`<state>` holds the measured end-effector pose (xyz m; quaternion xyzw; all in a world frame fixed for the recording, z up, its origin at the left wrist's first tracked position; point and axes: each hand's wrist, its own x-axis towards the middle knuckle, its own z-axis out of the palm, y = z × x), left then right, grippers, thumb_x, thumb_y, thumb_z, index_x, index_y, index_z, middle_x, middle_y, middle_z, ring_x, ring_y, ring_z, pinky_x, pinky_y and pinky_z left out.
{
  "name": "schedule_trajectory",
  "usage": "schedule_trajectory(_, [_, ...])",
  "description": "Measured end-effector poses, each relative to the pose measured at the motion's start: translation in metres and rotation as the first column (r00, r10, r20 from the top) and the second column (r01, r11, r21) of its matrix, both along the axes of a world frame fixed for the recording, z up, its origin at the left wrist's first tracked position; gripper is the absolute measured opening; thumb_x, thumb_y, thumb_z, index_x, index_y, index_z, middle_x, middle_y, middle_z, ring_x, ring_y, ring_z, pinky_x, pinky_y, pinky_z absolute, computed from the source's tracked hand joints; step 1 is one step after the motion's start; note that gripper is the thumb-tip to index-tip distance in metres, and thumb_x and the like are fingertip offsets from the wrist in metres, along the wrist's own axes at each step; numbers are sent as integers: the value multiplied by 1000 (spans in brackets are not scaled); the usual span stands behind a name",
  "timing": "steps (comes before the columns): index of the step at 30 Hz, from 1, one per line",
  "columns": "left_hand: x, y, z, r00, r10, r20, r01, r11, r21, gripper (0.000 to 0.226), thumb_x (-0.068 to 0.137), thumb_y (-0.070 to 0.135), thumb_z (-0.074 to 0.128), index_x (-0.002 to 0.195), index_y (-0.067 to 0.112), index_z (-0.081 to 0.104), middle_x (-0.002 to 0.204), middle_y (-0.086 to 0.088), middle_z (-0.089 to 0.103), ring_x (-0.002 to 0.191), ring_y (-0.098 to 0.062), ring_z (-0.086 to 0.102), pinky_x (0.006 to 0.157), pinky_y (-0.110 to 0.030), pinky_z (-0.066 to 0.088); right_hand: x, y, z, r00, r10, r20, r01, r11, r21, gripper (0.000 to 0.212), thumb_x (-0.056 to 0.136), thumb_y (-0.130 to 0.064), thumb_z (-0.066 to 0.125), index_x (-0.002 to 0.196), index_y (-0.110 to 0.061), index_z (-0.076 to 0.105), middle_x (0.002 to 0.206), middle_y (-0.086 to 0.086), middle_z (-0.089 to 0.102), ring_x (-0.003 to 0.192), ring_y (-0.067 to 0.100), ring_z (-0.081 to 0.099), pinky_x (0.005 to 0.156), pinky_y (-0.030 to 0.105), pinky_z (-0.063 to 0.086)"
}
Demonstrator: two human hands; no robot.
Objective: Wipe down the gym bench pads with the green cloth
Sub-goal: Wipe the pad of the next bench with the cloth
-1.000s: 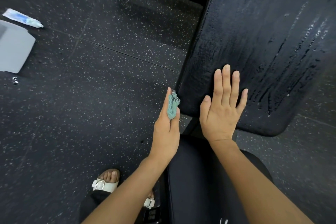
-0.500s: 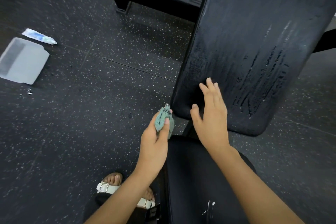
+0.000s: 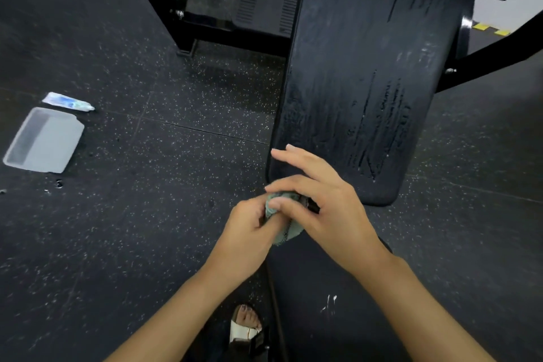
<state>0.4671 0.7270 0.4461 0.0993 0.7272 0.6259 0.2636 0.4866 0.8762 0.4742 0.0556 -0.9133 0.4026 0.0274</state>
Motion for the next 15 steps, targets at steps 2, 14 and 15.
schedule_trajectory(2, [2,1,7,1000,-25,-2,25,999,23,20,89,19,51,76,22,66,73,2,68,70,-5,61,64,-31,51,6,-1,6,999,-21,-40,21,1000,10,23,92,-34,57,95,-17,72,138,-9,55,141,6,34,111,34,36])
schedule_trajectory(14, [27,-4,-2,951,-285,122,269,954,130,12,86,30,67,98,30,71,91,-11,69,85,-25,66,81,-48,53,46,-10,21,948,-286,-142,295,955,42,15,94,-18,48,87,-12,60,118,-3,63,110,-10,45,102,45,44])
schedule_trajectory(15, [28,-7,-8,955,-289,71,286,957,56,13,90,30,64,101,34,70,93,-7,70,87,-25,66,80,-47,53,48,-9,20,949,-271,-163,287,954,85,15,94,-17,49,86,-12,60,116,-2,64,109,-6,48,102,46,43])
